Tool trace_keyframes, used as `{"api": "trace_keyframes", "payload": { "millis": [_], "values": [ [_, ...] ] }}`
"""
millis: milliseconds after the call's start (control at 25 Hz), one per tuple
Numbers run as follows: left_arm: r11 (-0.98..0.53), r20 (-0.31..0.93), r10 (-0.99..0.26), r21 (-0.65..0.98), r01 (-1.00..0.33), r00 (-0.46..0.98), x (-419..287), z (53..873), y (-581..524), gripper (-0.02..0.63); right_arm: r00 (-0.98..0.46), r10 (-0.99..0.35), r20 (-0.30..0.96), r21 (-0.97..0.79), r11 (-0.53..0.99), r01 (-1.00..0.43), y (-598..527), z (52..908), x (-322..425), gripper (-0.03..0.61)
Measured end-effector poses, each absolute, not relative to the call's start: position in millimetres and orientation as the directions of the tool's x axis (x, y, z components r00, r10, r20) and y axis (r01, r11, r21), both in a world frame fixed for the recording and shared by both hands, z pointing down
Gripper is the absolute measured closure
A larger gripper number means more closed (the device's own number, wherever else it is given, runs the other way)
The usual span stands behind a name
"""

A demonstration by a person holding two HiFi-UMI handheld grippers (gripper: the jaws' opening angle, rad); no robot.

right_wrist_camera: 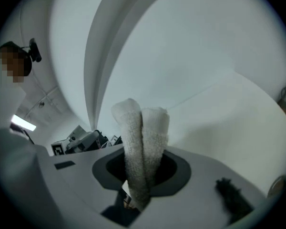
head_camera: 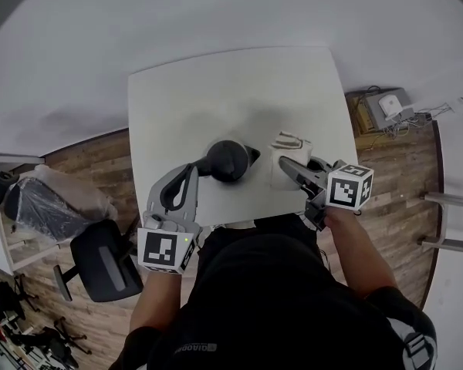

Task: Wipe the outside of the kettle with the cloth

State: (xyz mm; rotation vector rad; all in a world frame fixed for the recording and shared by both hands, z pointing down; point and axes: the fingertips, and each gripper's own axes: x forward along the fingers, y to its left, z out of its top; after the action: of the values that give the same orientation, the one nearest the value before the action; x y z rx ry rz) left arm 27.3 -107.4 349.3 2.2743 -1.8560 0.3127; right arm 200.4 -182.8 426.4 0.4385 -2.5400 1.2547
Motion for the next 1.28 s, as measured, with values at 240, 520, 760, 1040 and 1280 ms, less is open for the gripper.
{"api": "trace_keyframes", "payload": {
  "millis": [240,520,760,1040,1280],
  "values": [
    [-0.100,0.288,-0.953,-0.016,-0.995,0.091,17.3,346.4,-103.0,0.607,-0.892,-0.019,0.452,-0.636,0.694,-0.337,-196.2,418.5,175.3,0.486],
    [0.049,0.301,-0.952,-0.033,-0.998,-0.057,1.5,351.8,-87.5,0.607,-0.856,0.118,0.504,-0.648,0.707,-0.283,-200.9,452.4,159.7,0.488],
    [0.162,0.326,-0.929,-0.074,-0.984,-0.177,-2.2,353.7,-70.4,0.607,-0.844,0.184,0.503,-0.673,0.697,-0.249,-203.5,475.3,159.4,0.486],
    [0.200,0.349,-0.912,-0.080,-0.977,-0.215,-4.4,352.9,-66.4,0.607,-0.831,0.207,0.516,-0.702,0.658,-0.272,-207.1,504.2,164.2,0.488],
    [0.179,0.372,-0.909,-0.054,-0.982,-0.186,-25.3,367.5,-78.7,0.607,-0.812,0.188,0.553,-0.718,0.602,-0.350,-210.0,539.4,159.7,0.488]
  ]
}}
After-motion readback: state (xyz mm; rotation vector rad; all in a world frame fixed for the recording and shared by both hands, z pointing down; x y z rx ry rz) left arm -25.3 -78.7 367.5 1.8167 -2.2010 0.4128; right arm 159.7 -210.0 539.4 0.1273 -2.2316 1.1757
